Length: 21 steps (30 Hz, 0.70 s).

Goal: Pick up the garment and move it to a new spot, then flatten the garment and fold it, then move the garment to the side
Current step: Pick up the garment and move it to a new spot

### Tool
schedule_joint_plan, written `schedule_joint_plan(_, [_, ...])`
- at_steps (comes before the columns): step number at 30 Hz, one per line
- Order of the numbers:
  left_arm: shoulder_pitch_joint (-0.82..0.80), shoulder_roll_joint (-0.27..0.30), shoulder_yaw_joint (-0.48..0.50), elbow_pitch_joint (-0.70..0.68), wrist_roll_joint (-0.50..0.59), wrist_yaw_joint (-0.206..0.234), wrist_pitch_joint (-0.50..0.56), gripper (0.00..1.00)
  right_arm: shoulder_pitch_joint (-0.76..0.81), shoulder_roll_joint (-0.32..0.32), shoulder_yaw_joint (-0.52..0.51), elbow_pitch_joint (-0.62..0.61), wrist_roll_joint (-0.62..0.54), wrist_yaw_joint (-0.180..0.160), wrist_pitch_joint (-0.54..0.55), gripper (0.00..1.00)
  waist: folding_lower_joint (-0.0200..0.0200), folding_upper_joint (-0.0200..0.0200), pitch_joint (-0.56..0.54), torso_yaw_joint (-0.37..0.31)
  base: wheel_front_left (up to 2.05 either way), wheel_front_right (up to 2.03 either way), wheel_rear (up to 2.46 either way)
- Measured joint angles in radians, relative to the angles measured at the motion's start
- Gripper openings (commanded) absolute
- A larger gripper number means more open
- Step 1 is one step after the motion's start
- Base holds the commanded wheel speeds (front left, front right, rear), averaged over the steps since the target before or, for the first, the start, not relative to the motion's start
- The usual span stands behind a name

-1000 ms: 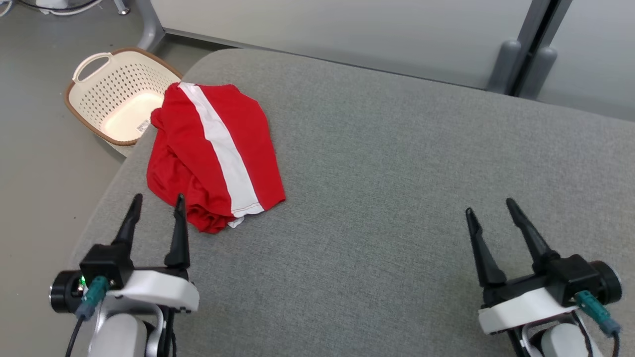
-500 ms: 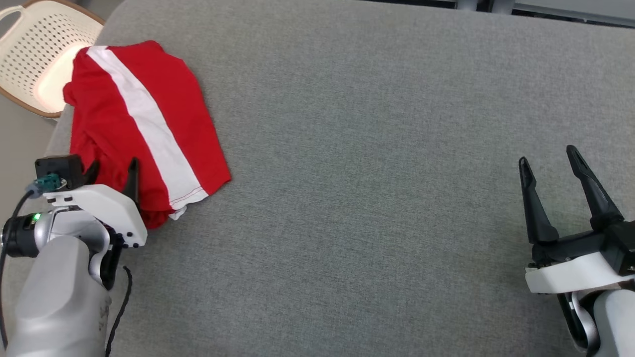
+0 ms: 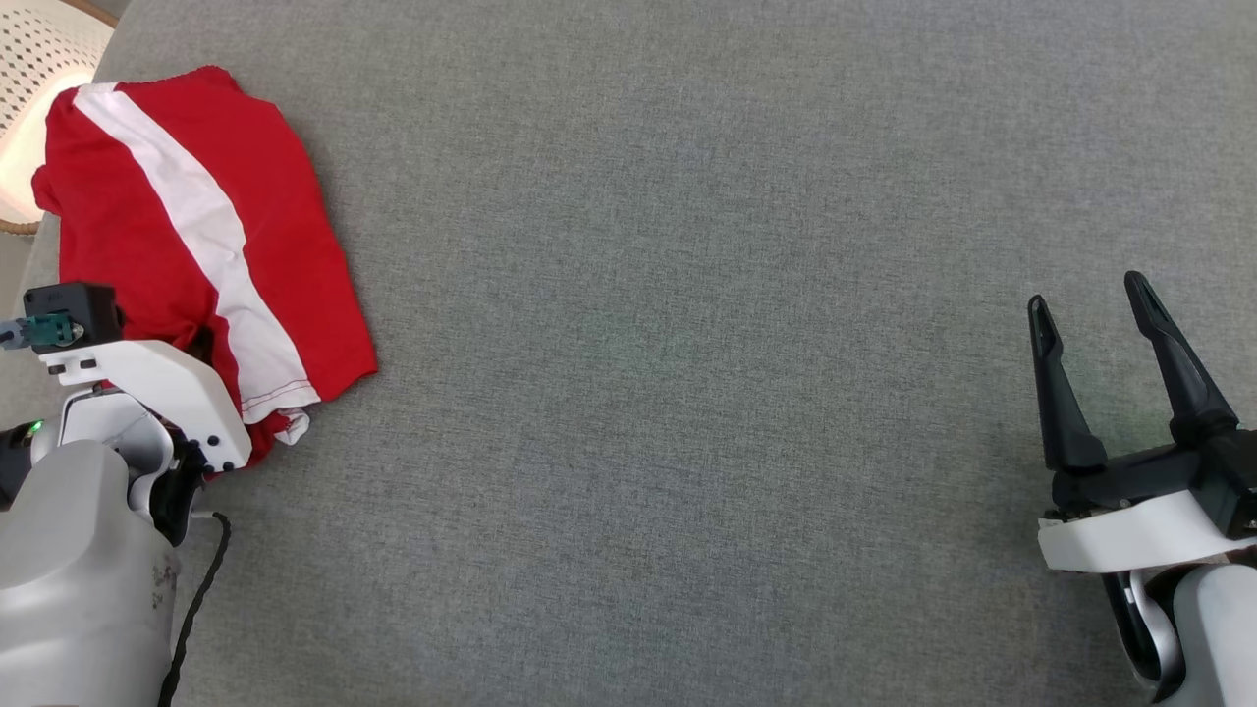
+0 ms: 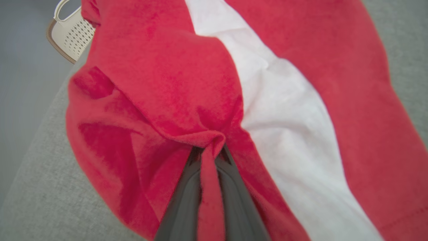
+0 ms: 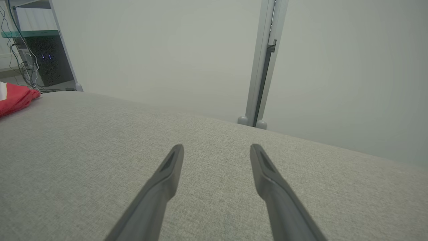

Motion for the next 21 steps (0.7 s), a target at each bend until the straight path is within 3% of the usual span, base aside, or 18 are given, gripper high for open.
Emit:
schedule_joint_plan(11, [0.037,-0.032,-0.003,0.025,-0.079,-0.018,-0.115,0.0,0.001,0.042,0.003,0.055,0.01,0.0,-0.022,1.0,0.0001,0.0,-0.089,-0.002,0.0,0.0,0.0])
schedule_joint_plan(21, [0.13,-0.133,-0.15,-0.221,-0.215,-0.021,-0.132,0.0,0.016,0.08,0.006,0.108,0.016,0.0,-0.04,1.0,0.0001,0.0,-0.198,-0.005,0.0,0.0,0.0])
